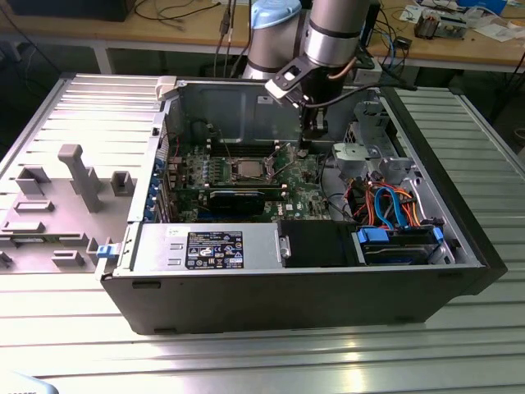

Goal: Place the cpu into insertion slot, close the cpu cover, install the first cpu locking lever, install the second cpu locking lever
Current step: 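Close the cpu cover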

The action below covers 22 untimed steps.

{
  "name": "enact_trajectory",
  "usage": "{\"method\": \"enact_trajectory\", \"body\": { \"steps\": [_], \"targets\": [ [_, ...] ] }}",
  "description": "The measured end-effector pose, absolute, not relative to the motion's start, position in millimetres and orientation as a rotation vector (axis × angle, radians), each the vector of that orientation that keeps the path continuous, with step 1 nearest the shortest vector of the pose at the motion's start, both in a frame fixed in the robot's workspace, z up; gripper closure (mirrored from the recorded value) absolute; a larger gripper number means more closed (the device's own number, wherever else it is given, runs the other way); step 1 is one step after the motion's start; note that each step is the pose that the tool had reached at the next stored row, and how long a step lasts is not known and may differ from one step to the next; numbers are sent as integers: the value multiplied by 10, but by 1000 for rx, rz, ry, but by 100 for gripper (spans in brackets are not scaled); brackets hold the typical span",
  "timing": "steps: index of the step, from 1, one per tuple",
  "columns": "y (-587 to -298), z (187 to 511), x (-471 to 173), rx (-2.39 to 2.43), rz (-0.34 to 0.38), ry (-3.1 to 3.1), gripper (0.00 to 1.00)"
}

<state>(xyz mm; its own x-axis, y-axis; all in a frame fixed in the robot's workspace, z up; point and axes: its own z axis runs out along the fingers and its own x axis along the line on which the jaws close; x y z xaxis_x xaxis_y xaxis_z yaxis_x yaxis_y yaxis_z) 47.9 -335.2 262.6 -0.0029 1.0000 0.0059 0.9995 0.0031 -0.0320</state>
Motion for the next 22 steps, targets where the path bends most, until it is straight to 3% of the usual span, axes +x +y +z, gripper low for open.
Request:
{"method": "enact_trajectory", "body": {
  "steps": [22],
  "targets": [
    [-3352,2513,19,-2199,26,-2207,89]
  ]
}}
